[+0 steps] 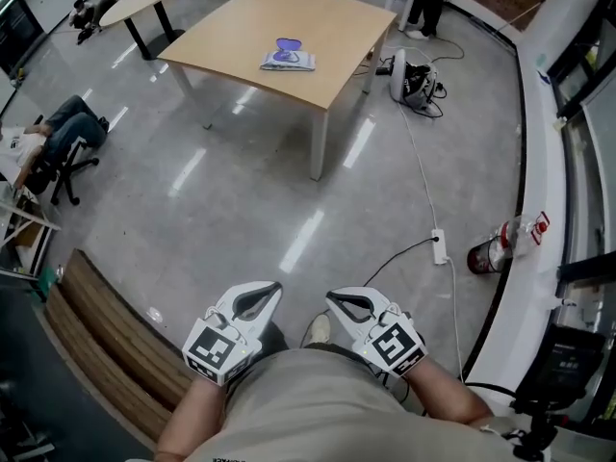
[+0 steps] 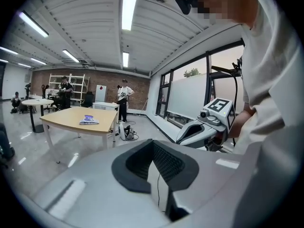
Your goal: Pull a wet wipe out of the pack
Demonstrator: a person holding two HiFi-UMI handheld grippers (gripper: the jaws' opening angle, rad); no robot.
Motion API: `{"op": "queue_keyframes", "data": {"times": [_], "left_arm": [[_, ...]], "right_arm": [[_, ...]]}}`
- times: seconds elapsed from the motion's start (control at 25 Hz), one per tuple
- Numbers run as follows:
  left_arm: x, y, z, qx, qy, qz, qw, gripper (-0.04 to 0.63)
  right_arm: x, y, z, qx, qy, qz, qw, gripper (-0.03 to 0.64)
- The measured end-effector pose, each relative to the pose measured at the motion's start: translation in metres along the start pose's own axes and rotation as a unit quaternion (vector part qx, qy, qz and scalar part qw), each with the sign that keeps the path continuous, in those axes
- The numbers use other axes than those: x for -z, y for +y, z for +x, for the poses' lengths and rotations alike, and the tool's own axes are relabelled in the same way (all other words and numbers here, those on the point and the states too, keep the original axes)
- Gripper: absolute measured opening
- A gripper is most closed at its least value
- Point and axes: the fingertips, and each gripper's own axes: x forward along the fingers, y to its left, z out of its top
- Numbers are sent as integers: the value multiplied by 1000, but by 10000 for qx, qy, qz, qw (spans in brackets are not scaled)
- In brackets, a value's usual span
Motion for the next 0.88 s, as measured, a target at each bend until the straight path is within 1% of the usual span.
{"op": "queue_keyframes", "data": {"times": [0.16,0.28,0.44,0.52,0.64,0.76,0.88], "left_arm": [[1,0,-7,-82,72,-29,9999,6],[-3,15,-8,-154,64,-23,9999,6],[-9,67,15,-72,30,-2,10000,6],[-19,96,28,-12,-52,29,10000,6],[-40,137,44,75,-204,133,9997,6],[-57,176,48,185,-269,220,9992,6],[-63,217,46,289,-228,254,9990,6]], "right_arm": [[0,-1,-3,59,-13,91,9999,2],[-8,-9,3,129,-18,98,9999,2],[-28,-42,35,331,27,179,9993,2],[-42,-59,51,397,64,187,9990,2],[-64,-85,76,486,124,49,9987,2],[-90,-110,106,643,108,46,9979,2],[-111,-131,136,777,41,134,9969,2]]}}
